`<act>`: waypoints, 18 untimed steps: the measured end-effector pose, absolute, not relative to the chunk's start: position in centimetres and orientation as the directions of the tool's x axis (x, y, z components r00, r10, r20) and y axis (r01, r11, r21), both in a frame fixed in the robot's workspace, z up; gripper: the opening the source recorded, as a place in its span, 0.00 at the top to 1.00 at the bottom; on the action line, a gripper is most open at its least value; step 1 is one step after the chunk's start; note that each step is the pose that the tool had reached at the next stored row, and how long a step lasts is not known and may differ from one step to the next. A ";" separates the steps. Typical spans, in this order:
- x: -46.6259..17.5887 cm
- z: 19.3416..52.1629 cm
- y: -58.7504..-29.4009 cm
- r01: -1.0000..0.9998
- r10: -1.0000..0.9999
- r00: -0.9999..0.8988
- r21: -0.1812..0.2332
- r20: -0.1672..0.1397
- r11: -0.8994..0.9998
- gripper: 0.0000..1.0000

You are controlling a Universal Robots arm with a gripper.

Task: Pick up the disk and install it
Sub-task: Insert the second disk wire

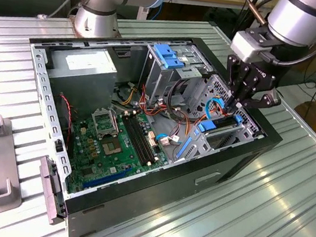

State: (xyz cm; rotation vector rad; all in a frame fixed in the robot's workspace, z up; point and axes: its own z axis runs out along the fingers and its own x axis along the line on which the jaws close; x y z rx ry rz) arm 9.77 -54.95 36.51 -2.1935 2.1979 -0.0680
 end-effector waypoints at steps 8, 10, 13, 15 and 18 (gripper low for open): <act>9.6 36.0 -55.3 -0.998 -1.000 -0.003 -0.062 0.005 0.002 0.84; 9.5 36.0 -55.5 -0.998 -1.000 -0.003 -0.064 0.004 0.002 0.84; 9.3 35.9 -55.8 -0.998 -1.000 -0.003 -0.068 -0.008 0.003 0.84; 9.3 35.9 -56.1 -0.998 -1.000 -0.003 -0.069 -0.016 0.004 0.84; 9.2 35.9 -56.4 -0.998 -0.999 -0.003 -0.069 -0.035 0.005 0.84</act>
